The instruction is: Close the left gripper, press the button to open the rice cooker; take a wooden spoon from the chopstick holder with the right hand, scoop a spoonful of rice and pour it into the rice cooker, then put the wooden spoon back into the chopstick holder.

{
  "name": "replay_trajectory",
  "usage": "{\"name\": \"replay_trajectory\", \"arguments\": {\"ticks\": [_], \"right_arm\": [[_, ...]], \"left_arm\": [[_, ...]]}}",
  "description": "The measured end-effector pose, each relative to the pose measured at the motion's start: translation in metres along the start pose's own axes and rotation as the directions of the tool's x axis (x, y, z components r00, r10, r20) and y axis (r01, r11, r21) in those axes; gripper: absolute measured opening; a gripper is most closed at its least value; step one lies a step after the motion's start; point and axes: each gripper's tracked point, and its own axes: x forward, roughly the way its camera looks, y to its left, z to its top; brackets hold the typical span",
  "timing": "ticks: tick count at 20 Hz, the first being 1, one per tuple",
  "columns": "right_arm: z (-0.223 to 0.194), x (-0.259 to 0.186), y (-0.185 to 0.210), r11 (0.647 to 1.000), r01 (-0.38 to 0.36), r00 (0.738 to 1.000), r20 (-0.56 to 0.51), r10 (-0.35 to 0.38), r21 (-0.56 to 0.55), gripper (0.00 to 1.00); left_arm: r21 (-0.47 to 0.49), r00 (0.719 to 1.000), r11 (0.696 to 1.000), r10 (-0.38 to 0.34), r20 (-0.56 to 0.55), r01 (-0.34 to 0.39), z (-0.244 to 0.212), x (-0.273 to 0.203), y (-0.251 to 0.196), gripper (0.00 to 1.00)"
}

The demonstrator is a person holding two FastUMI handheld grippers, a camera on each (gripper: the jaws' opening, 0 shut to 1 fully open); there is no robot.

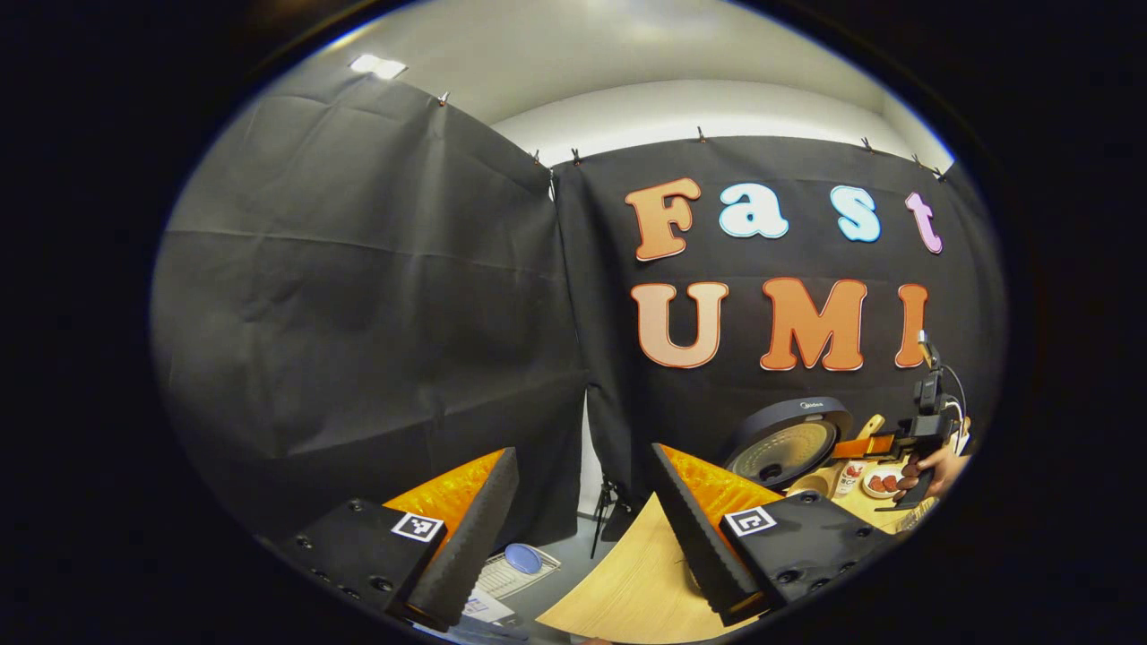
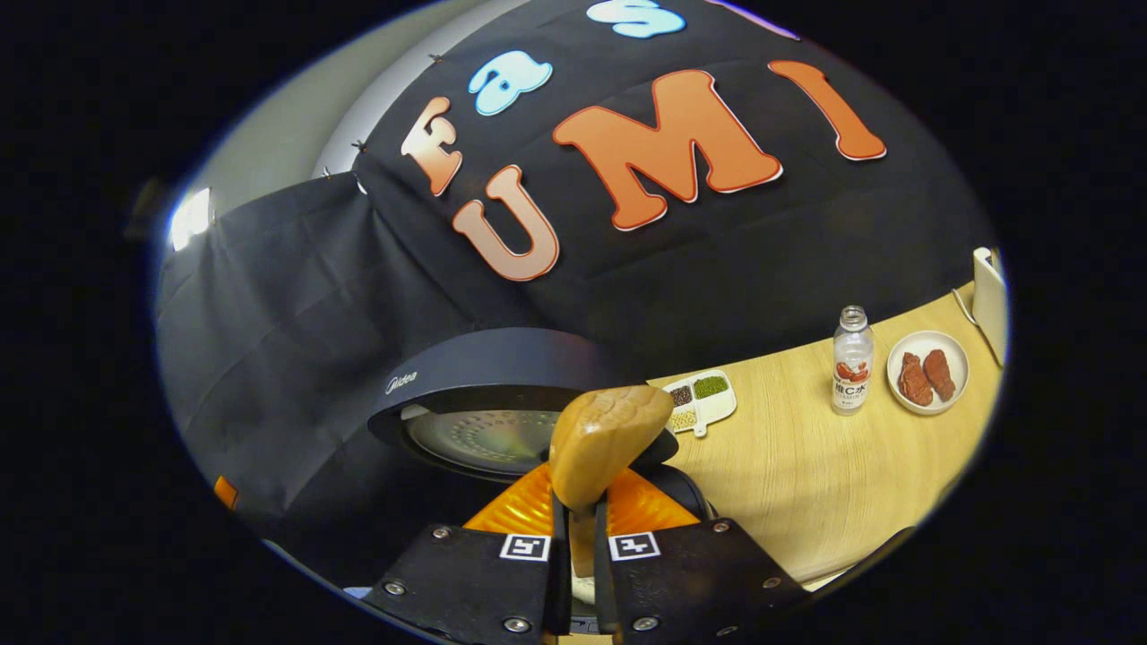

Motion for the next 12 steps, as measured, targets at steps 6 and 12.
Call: {"name": "replay_trajectory", "arguments": {"ticks": [6, 12], "right_arm": [[-0.001, -0.001, 0.017, 0.991, -0.036, 0.999, -0.005, 0.035, -0.131, 0.1], [-0.003, 0.001, 0.029, 0.956, -0.038, 0.999, 0.013, 0.044, -0.29, 0.1]], "left_arm": [[-0.005, 1.0, 1.0, -0.003, -0.014, 0.003, -0.004, 0.0, -0.002, 0.94], [0.003, 1.0, 1.0, -0.007, -0.019, 0.007, -0.005, 0.001, -0.006, 0.98]]}}
